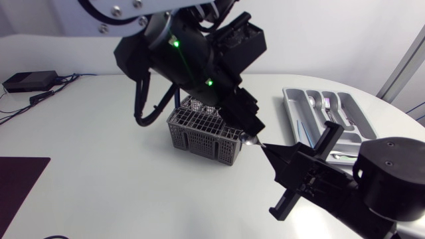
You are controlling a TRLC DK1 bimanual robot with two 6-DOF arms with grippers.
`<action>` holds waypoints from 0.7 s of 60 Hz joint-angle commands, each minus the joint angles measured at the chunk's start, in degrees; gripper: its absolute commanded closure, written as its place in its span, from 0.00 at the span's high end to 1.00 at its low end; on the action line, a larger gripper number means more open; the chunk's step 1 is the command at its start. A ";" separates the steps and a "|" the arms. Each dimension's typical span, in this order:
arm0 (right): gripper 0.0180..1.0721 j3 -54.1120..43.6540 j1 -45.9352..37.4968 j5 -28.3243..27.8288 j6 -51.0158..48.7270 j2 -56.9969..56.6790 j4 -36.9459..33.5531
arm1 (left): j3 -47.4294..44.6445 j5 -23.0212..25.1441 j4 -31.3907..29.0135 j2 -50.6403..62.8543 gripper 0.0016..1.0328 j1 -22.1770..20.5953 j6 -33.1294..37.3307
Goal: Unload the cutlery basket into the drawer organizer.
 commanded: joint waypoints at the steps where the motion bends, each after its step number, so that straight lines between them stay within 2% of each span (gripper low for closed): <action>1: 0.05 -1.72 -2.03 -1.27 0.13 -1.86 -1.72 | 1.97 -0.11 0.80 -2.32 0.83 1.72 -1.42; 7: 0.05 -2.25 -5.99 -5.05 0.13 -4.49 -4.19 | 1.27 -0.29 1.94 -2.76 0.84 3.92 -1.07; 18: 0.05 -2.87 -19.70 -18.23 -1.54 -9.59 -9.46 | -2.07 -0.37 5.28 -2.40 0.84 7.17 2.27; 27: 0.05 -3.83 -32.79 -29.57 -4.79 -10.29 -10.60 | -3.39 0.07 6.86 -0.65 0.84 10.77 4.64; 36: 0.05 -4.10 -45.98 -40.64 -9.18 -6.87 -10.07 | -4.44 0.24 7.30 -0.38 0.84 10.95 5.52; 42: 0.05 -2.51 -56.35 -49.43 -12.61 -0.19 -8.67 | -4.62 0.24 7.30 -0.38 0.84 10.95 5.70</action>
